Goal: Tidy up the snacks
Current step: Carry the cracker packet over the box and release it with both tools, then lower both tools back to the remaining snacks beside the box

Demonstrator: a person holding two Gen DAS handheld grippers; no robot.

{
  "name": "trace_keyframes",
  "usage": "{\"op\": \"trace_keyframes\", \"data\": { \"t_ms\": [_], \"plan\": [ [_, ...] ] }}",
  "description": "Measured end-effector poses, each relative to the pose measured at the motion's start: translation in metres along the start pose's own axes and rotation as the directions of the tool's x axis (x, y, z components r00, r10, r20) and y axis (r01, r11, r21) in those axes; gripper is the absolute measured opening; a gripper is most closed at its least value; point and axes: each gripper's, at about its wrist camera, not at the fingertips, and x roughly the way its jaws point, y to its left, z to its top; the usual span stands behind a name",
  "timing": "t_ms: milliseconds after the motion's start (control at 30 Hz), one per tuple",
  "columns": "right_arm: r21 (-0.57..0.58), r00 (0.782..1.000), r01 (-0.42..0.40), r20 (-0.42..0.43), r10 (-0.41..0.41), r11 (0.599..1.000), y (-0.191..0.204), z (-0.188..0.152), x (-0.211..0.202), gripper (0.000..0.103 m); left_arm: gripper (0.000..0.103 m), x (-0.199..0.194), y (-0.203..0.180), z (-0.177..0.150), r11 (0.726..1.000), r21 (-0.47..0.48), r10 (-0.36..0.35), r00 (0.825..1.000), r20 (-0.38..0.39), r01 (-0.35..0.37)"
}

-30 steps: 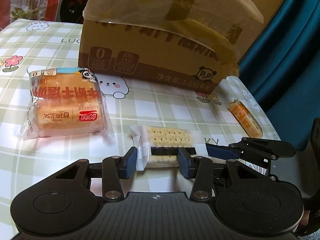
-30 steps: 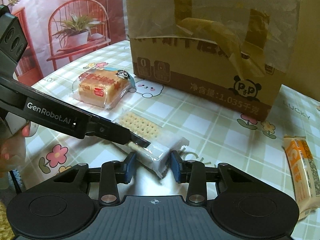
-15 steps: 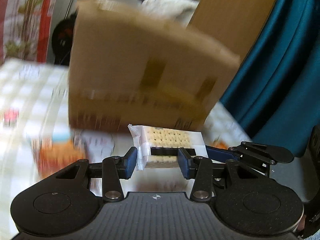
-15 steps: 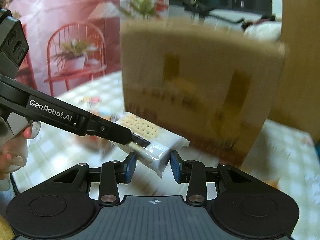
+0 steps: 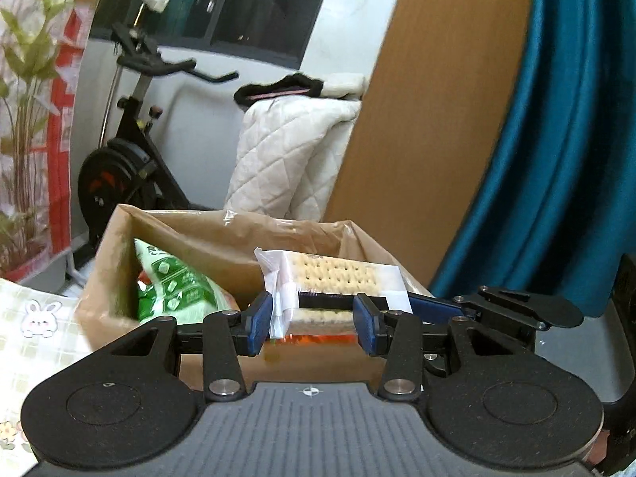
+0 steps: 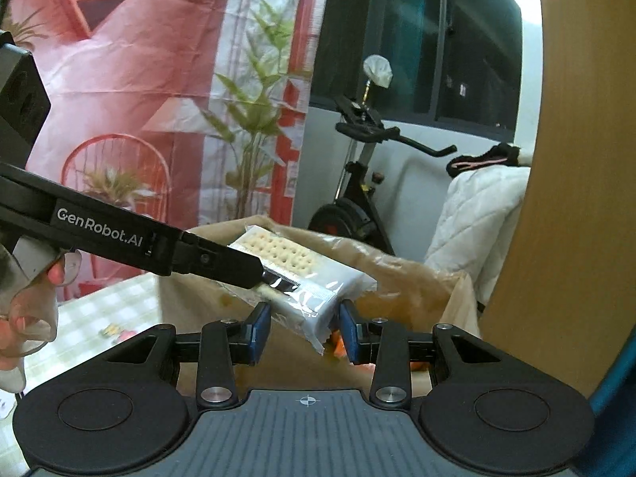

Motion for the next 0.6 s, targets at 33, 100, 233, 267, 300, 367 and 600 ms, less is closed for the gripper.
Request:
{"op": "trace_keyframes", "data": {
  "t_ms": [33,100,233,267,300,367,600],
  "plan": [
    [0.01,1.0,-0.001,-0.012,0.001,1.0,-0.006,0.003,0.009,0.035,0.047,0.009,0.003,0.004,1.0,-0.011,0.002,1.0,-0.005,-0.002],
    [0.031,0.999,0.004,-0.043,-0.003,1.0,-0.012,0.005,0.024,0.035,0.046,0.024,0.006,0.006,1.0,-0.019,0.018,1.0,-0.021,-0.019],
    [0.07,0.994,0.068,-0.085,-0.062,0.995,-0.011,0.002,0.044,0.048,0.053,0.032,0.011,0.001,0.999,-0.035,0.022,0.998,-0.053,-0.024],
    [0.088,0.994,0.077,-0.089,-0.069,0.993,-0.012,0.001,0.045,0.049,0.056,0.033,0.012,0.001,0.999,-0.028,0.033,0.998,-0.057,-0.035],
    [0.112,0.994,0.077,-0.081,-0.068,0.991,-0.014,-0.002,0.043,0.05,0.056,0.032,0.013,0.003,0.999,-0.017,0.044,0.997,-0.057,-0.045],
    [0.131,0.997,0.059,-0.063,-0.052,0.99,-0.016,-0.011,0.035,0.05,0.057,0.021,0.019,0.002,0.999,0.008,0.038,0.999,-0.033,-0.038],
    [0.173,0.998,0.057,-0.009,-0.056,0.983,-0.03,-0.033,-0.005,0.05,0.058,-0.027,0.052,-0.007,0.996,0.012,0.087,0.996,0.017,-0.087]
  ]
}}
